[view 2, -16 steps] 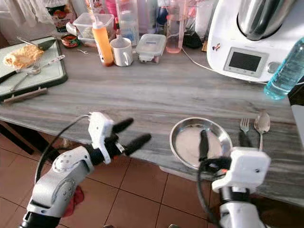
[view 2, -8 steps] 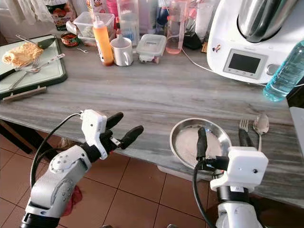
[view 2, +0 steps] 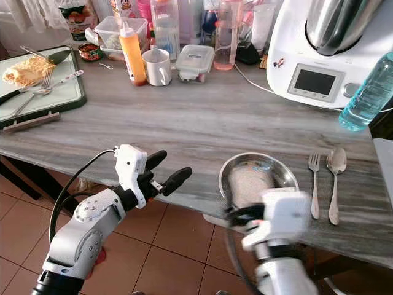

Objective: Setting the table

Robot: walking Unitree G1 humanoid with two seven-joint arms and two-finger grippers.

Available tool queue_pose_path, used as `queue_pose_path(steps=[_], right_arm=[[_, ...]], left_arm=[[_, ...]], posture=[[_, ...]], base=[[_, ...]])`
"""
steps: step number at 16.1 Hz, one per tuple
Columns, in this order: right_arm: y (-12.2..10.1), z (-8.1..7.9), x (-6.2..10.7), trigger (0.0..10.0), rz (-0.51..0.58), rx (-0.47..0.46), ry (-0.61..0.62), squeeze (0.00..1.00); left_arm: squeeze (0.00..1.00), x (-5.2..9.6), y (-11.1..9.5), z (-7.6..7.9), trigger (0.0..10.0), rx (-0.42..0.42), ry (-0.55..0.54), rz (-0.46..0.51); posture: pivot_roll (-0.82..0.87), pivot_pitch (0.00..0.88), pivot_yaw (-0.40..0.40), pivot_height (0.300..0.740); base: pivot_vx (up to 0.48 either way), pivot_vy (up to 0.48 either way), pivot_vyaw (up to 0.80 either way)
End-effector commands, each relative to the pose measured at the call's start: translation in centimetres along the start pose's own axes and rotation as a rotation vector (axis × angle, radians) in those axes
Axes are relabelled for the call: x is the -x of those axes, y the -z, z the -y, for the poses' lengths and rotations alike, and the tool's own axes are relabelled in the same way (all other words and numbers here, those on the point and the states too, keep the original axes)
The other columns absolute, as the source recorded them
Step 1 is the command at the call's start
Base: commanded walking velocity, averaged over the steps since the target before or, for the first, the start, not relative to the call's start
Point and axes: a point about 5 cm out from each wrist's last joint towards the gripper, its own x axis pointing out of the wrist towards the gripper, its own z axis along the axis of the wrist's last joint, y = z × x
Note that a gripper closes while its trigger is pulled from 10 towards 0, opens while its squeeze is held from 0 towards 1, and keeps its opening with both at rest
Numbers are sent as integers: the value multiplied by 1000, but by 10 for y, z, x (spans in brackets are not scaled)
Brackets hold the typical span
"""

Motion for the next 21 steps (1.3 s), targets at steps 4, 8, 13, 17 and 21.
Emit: queue_pose_path(steps=[4,8,13,17,21], right_arm=[[21,-8,-4,10000,-122,-129,-145,0],[29,-18,-11,10000,-163,-186,-250,0],[36,-22,-15,10000,-198,-297,-298,0],[44,-15,-11,10000,-227,-331,-242,0],[45,-14,-8,10000,-236,-341,-239,0]], left_arm=[[0,5,0,-7,10000,-19,-59,10],[0,9,0,-10,10000,-30,-69,2],[0,11,-1,-11,10000,-46,-67,-4],[0,10,-1,-10,10000,-48,-61,-6],[0,10,-1,-10,10000,-49,-55,-13]], posture=[[-9,139,-2,714],[4,149,-3,714],[14,151,-2,714],[17,152,-2,714],[16,155,5,714]], base=[[0,0,0],[0,0,0],[0,0,0],[0,0,0],[0,0,0]])
